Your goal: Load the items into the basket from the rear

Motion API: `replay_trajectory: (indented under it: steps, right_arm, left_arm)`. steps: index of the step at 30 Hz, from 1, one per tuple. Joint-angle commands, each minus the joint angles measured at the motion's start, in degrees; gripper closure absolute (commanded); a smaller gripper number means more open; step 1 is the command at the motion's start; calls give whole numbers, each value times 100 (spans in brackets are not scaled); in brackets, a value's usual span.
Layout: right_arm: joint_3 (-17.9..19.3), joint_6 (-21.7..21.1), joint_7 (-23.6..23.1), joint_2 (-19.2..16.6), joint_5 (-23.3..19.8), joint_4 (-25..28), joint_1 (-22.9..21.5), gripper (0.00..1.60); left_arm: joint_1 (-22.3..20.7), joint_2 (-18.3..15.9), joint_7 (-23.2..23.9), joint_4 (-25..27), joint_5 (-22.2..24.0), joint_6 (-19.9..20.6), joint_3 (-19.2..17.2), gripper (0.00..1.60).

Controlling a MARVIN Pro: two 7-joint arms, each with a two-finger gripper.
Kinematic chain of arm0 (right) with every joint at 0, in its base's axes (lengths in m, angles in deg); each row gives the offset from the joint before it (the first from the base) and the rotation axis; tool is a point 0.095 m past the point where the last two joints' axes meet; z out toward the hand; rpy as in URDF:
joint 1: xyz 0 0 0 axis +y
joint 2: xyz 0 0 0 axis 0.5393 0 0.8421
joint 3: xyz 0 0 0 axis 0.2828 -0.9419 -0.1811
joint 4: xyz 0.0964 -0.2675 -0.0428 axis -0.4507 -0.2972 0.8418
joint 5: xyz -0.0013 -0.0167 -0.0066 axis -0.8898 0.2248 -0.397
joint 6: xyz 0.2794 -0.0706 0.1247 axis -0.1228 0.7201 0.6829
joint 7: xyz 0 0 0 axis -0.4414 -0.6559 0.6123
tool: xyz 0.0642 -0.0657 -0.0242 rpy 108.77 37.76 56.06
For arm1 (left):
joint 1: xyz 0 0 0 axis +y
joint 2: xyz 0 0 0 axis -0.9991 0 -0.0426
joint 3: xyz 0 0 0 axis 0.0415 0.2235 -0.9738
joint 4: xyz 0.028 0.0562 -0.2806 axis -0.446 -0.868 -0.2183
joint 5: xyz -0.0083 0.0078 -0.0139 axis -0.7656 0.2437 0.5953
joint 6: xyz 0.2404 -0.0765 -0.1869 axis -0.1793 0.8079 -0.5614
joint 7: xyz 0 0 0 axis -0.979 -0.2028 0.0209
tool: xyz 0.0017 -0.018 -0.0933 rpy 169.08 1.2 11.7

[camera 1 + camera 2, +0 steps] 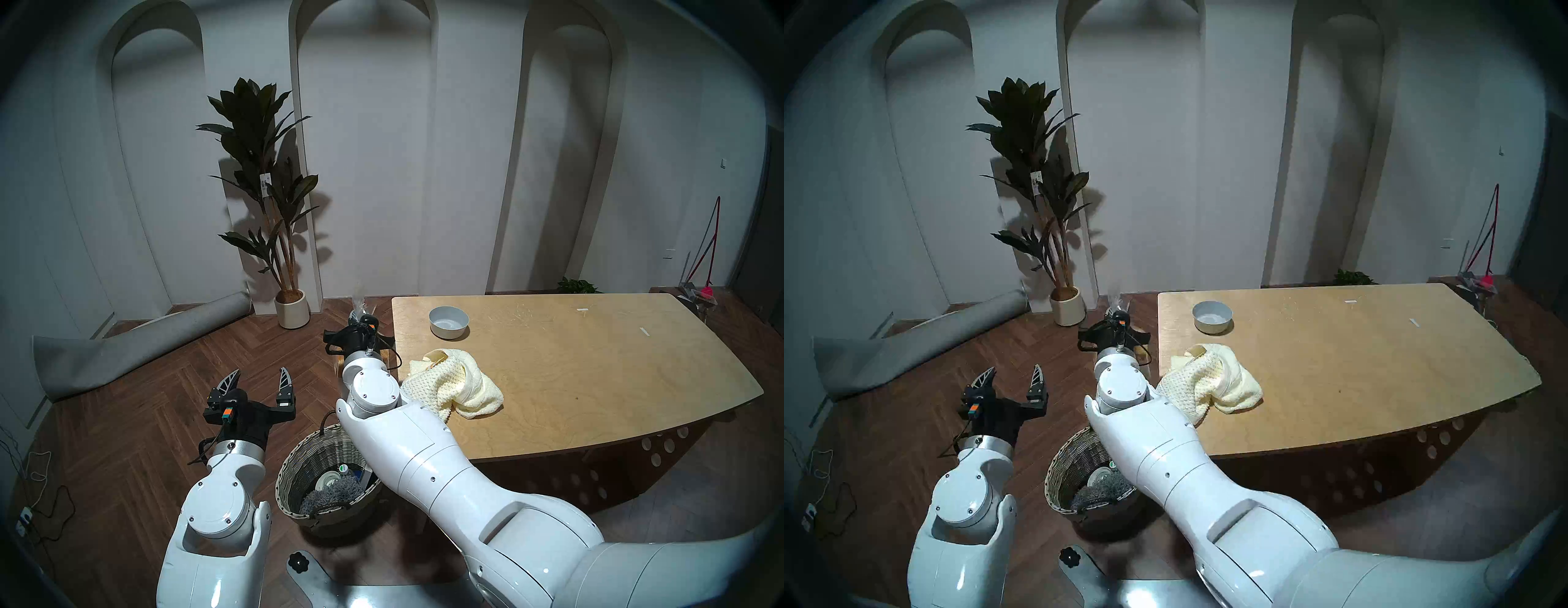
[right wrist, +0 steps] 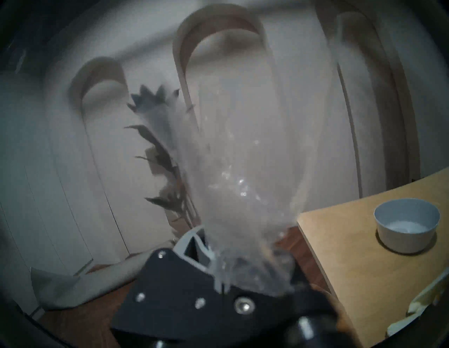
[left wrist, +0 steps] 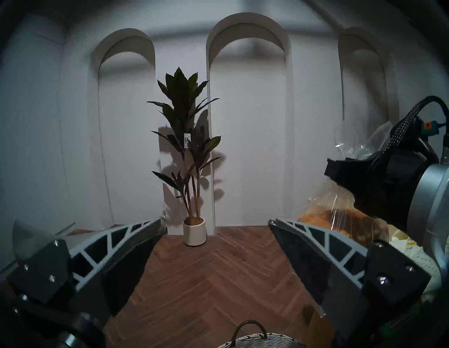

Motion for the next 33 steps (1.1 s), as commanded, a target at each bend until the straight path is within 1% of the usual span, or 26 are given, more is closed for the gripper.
replay_trajectory:
  steps: [1, 4, 5, 7, 8, 9, 10, 15, 18, 21, 22, 23, 24, 27, 28, 29, 31, 32, 33]
  right_arm:
    - [-124, 57, 47, 467, -10, -91, -517, 160]
    - [-150, 130, 154, 528, 40, -375, -571, 160]
    - [-150, 130, 154, 528, 40, -375, -571, 160]
    - [-204, 238, 192, 534, 91, -614, -654, 160]
    - [-224, 249, 204, 534, 113, -663, -677, 112]
    - [-238, 313, 195, 545, 119, -755, -697, 24]
    - [-257, 344, 208, 551, 141, -823, -714, 0]
    - [-286, 559, 219, 611, 169, -1227, -825, 0]
    - [-281, 636, 211, 614, 155, -1285, -849, 0]
    - [-269, 708, 160, 554, 128, -1102, -792, 0]
    - [-226, 808, 167, 490, 94, -856, -748, 0]
    - [-178, 855, 178, 455, 64, -718, -752, 0]
    - [-178, 855, 178, 455, 64, -718, -752, 0]
    - [-47, 1081, 233, 390, 46, -562, -887, 0]
    - [10, 1161, 287, 330, 67, -408, -918, 0]
    - [81, 1250, 293, 329, 54, -455, -1021, 0]
    - [222, 1349, 364, 190, 68, -218, -1124, 0]
    - [302, 1426, 393, 120, 80, -226, -1243, 0]
    - [367, 1455, 425, 22, 94, -99, -1274, 0]
  left_arm:
    - [-88, 21, -71, 153, -58, -121, 1, 0]
    - [-91, 46, -124, 170, -83, -152, 5, 0]
    - [-91, 46, -124, 170, -83, -152, 5, 0]
    - [-32, 48, -141, 182, -114, -161, 21, 0]
    - [-14, 35, -136, 180, -134, -166, 27, 0]
    - [4, 3, -143, 180, -209, -160, 43, 0]
    - [12, 4, -147, 180, -221, -169, 53, 0]
    - [37, 25, -185, 210, -261, -198, 98, 0]
    - [41, 26, -200, 209, -273, -204, 122, 0]
    - [42, 21, -204, 207, -275, -203, 132, 0]
    - [36, 26, -211, 204, -260, -194, 139, 0]
    - [15, 28, -215, 198, -256, -181, 143, 0]
    - [15, 28, -215, 198, -256, -181, 143, 0]
    - [-78, 17, -213, 181, -237, -139, 147, 0]
    - [-123, 5, -202, 172, -228, -133, 149, 0]
    - [-161, -4, -199, 169, -227, -118, 149, 0]
    - [-253, -25, -181, 169, -211, -95, 145, 0]
    - [-302, -49, -165, 173, -220, -78, 150, 0]
    - [-351, -61, -153, 173, -219, -63, 154, 0]
